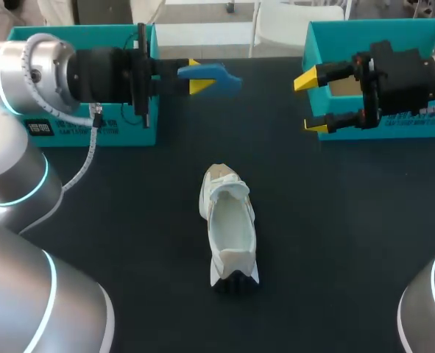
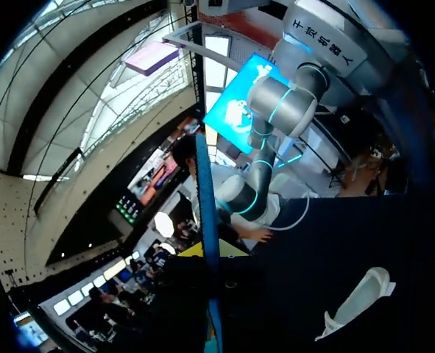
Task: Take the shoe out of the shoebox, open the shoe tongue, remove and reinsert the insole, then place the shoe into the shoebox
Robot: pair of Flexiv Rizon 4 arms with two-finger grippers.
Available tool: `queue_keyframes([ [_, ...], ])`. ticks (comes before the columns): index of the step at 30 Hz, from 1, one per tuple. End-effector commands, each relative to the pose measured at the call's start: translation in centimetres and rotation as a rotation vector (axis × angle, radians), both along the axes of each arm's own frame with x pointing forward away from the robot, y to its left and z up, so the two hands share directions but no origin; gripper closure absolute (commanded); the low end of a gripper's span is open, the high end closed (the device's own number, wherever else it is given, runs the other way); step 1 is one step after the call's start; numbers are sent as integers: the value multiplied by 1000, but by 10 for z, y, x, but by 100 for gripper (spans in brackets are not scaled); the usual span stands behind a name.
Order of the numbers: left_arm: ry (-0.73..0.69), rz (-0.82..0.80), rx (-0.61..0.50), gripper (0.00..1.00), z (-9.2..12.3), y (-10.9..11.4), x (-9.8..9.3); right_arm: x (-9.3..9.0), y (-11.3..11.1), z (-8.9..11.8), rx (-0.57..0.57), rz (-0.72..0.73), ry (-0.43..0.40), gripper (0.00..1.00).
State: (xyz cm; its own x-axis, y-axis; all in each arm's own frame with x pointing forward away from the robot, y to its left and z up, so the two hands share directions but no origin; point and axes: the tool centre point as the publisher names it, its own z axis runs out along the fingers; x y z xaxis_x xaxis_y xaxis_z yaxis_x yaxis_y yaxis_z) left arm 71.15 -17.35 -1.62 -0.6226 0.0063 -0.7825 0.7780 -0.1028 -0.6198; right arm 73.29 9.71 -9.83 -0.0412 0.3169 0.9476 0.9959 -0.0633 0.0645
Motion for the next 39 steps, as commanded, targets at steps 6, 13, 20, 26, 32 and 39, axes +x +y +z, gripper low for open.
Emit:
queue_keyframes([
  [6,-537,24,-36,100,-1,-3,2,2,2,-1,0,1,1,0],
  [13,-537,24,-36,100,-1,-3,2,2,2,-1,0,1,1,0],
  [20,-537,24,-36,100,-1,-3,2,2,2,-1,0,1,1,0],
  [26,-680,49,-89,100,-7,3,-14,2,2,-1,0,1,1,0],
  [32,-772,89,-143,100,-26,7,-35,2,2,-1,0,1,1,0],
  [39,-776,79,-101,100,-58,-3,-45,7,11,4,26,22,2,0],
])
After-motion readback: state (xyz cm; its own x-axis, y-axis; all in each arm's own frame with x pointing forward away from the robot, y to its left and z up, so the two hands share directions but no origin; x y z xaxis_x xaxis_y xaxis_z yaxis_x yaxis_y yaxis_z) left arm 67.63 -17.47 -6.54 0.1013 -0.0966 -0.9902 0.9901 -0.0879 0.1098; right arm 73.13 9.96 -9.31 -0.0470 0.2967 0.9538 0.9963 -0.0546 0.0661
